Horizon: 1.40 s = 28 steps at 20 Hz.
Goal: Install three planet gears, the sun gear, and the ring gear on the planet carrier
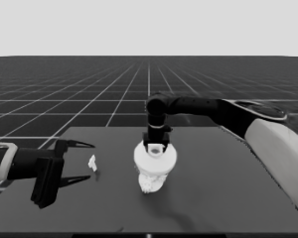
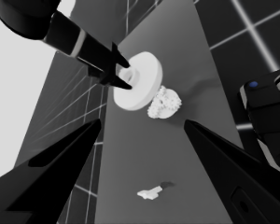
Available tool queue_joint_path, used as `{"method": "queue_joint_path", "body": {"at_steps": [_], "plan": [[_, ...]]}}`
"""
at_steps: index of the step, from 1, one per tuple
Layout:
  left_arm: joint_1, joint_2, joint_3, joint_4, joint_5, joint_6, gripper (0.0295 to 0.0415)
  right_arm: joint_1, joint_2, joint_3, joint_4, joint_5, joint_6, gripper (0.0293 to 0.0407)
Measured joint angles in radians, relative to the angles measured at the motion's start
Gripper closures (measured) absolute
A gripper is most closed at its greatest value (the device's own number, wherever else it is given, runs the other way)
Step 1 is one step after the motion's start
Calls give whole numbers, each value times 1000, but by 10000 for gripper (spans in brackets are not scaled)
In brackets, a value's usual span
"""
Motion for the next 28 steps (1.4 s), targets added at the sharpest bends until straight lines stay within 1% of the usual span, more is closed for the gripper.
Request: {"method": "queue_joint_path", "body": {"at_steps": [5, 6, 7, 8, 10, 16, 28], "plan": [[0, 0, 0, 0, 0, 0, 326, -3, 51, -56, -3, -1, -6, 352], [0, 0, 0, 0, 0, 0, 326, -108, 48, -47, -127, 24, 2, 352], [0, 0, 0, 0, 0, 0, 326, -199, 53, -64, -202, 39, -9, 351], [0, 0, 0, 0, 0, 0, 326, -249, 59, -89, -245, 50, -24, 352], [0, 0, 0, 0, 0, 0, 326, -291, 68, -121, -282, 64, -44, 352], [0, 0, 0, 0, 0, 0, 326, -305, 73, -137, -300, 71, -51, 352], [0, 0, 0, 0, 0, 0, 326, -307, 74, -136, -300, 72, 46, 351]]}}
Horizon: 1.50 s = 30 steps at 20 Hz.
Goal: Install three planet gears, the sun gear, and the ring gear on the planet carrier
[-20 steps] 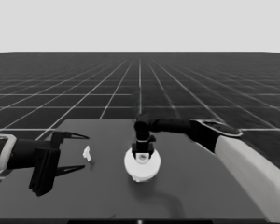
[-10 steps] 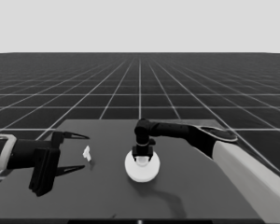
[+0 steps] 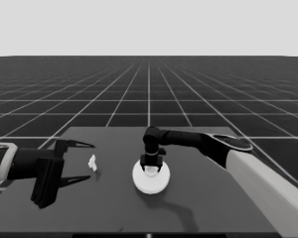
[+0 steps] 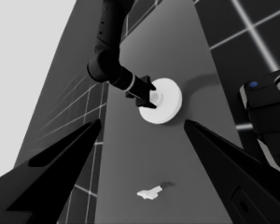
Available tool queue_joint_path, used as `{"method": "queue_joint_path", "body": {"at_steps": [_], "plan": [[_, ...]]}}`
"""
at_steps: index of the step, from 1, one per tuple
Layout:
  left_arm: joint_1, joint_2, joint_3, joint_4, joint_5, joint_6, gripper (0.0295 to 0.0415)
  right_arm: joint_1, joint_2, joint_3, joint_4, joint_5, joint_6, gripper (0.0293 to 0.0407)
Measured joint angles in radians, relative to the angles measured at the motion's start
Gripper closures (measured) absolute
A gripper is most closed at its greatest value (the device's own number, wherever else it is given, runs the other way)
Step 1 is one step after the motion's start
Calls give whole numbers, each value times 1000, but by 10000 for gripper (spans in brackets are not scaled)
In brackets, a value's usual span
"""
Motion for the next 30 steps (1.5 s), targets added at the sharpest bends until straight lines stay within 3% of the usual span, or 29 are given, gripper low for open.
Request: {"method": "queue_joint_path", "body": {"at_steps": [30], "plan": [[0, 0, 0, 0, 0, 0, 326, -13, -3, -3, 0, -1, 262, 351]]}}
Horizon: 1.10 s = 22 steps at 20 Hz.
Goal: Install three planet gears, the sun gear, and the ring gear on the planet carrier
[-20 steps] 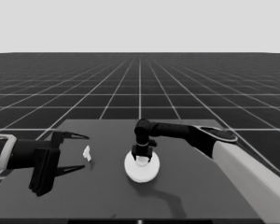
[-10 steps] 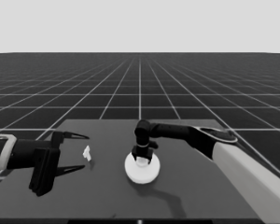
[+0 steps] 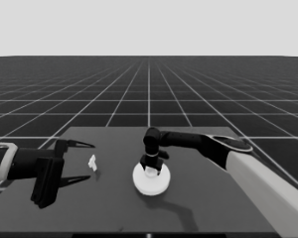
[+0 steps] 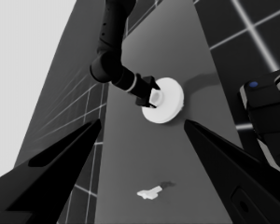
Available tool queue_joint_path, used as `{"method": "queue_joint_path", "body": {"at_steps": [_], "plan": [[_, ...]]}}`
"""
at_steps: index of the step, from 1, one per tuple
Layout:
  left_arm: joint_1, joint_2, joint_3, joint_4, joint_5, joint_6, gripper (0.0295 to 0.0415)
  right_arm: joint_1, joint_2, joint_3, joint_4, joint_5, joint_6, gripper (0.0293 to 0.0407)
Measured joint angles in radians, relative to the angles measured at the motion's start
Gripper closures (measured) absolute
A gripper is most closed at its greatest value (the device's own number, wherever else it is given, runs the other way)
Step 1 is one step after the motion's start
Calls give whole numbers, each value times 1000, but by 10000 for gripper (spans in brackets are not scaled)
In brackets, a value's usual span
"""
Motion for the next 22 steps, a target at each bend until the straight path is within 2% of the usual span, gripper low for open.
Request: {"method": "queue_joint_path", "body": {"at_steps": [17, 18, 19, 22], "plan": [[0, 0, 0, 0, 0, 0, 326, 0, 0, 0, 0, 0, 148, 351], [0, 0, 0, 0, 0, 0, 326, 0, 0, 0, 0, 0, 154, 327], [0, 0, 0, 0, 0, 0, 326, 0, 0, 0, 0, 0, 157, 319], [0, 0, 0, 0, 0, 0, 326, 0, 0, 0, 0, 0, 160, 315]]}}
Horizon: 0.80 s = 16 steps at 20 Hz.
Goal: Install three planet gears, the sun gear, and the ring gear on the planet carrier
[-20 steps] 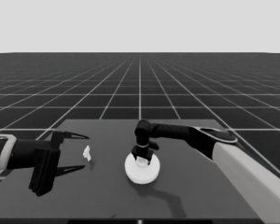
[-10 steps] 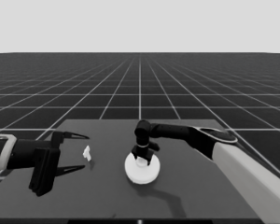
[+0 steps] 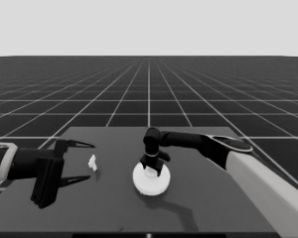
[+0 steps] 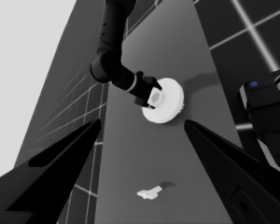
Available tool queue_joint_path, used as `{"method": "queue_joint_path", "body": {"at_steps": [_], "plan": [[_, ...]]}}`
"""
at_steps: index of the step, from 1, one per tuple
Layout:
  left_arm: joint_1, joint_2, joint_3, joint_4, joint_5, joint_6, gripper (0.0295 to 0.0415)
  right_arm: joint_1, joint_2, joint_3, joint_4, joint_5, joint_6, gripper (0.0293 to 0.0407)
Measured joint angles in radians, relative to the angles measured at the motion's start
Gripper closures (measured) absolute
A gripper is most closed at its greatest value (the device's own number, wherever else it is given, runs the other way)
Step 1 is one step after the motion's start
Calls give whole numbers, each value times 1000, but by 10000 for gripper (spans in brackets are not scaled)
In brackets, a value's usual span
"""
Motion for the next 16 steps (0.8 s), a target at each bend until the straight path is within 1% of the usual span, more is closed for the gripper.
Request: {"method": "queue_joint_path", "body": {"at_steps": [5, 6, 7, 8, 10, 15, 16], "plan": [[0, 0, 0, 0, 0, 0, 326, 0, 0, 0, 0, 0, 1, 315], [0, 0, 0, 0, 0, 0, 326, 96, -24, 87, 109, -47, -156, 313], [0, 0, 0, 0, 0, 0, 326, 193, -27, 109, 184, -63, -269, 313], [0, 0, 0, 0, 0, 0, 326, 249, -25, 105, 231, -67, -347, 314], [0, 0, 0, 0, 0, 0, 326, 297, -21, 90, 274, -70, -428, 315], [0, 0, 0, 0, 0, 0, 326, 318, -18, 79, 295, -72, -471, 315], [-21, 125, -185, 162, 397, -484, 310, 161, -290, 532, -7, 93, -889, 294]]}}
